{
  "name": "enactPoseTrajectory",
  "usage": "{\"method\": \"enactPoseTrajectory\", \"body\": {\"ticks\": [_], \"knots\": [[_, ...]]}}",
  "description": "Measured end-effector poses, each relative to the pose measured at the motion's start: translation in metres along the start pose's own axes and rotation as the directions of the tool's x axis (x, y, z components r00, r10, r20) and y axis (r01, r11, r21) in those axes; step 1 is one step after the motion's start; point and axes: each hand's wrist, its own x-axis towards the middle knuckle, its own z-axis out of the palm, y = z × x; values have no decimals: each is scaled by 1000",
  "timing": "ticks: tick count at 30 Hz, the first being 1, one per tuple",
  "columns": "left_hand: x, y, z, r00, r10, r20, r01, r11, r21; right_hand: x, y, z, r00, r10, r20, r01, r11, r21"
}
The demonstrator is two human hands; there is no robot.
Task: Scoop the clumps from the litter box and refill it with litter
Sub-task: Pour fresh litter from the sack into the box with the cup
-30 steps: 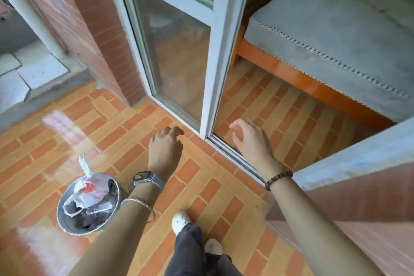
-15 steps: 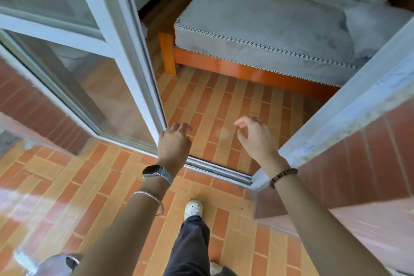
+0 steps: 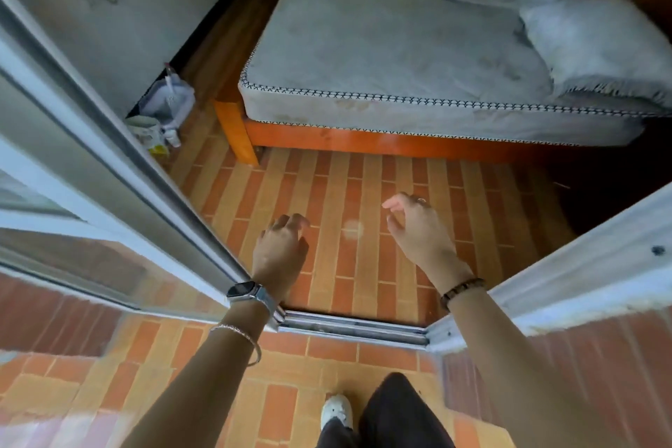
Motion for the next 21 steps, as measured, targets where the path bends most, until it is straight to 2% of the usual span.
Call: {"method": "enactPoseTrajectory", "body": {"ticks": [10, 21], "knots": [[137, -20, 8, 993, -105, -57, 97, 987, -130, 144, 16, 10, 999, -37, 33, 36, 999, 16], [286, -20, -6, 938, -336, -88, 311, 926, -215, 338, 9, 4, 969, -217, 118, 214, 976, 37]]}}
